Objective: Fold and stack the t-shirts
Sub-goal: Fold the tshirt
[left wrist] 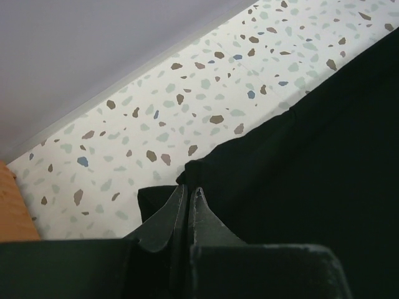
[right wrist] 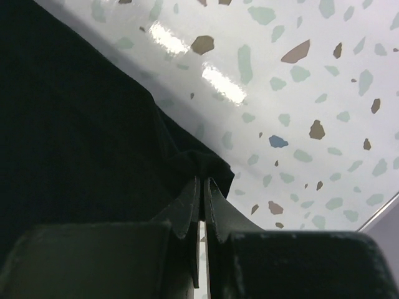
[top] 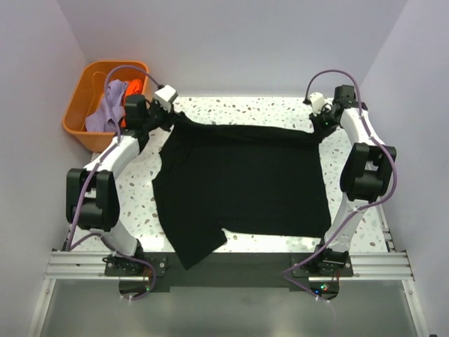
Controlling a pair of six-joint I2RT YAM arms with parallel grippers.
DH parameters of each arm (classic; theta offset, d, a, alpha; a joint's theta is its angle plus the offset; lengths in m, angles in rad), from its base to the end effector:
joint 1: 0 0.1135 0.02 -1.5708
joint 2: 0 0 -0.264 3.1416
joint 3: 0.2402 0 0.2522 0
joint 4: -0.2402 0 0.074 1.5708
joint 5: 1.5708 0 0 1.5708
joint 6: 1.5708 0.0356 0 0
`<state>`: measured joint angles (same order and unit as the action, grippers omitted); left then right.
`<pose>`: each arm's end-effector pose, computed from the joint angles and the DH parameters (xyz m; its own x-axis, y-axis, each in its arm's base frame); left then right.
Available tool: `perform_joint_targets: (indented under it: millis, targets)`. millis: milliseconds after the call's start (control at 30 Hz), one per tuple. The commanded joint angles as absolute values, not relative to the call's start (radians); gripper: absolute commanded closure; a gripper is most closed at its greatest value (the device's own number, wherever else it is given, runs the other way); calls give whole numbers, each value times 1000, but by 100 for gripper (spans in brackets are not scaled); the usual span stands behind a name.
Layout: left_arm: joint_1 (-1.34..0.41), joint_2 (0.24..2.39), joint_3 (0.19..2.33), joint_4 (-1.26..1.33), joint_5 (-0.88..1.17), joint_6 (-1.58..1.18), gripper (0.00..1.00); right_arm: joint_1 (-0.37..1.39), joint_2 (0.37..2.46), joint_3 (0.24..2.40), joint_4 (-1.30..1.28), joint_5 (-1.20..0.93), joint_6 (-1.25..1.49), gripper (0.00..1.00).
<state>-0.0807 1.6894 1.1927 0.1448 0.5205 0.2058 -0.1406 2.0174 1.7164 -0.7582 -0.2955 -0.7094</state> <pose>0.3909 -0.0494 0.2755 -0.2269 0.1962 -0.9539 0.5942 0.8040 0.0240 0.4358 -0.0512 0.2421 -0.6505 -0.5373 -0.5369 -0.5677 0.8135 -0.1262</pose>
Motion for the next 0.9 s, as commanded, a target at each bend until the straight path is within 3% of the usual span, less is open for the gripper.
perform_joint_targets:
  millis: [0,433,867]
  targets:
    - [-78,1573,1128,114,528,250,100,-149,1945,1672,-785,-344,-790,100]
    - [-161,1351,839,-89,388,284,100,-152,1934,1571,-787,-319,-867,100]
    - [-170,1373,822,-153,353,328,100,-152,1907,1493,-813,-304,-931,100]
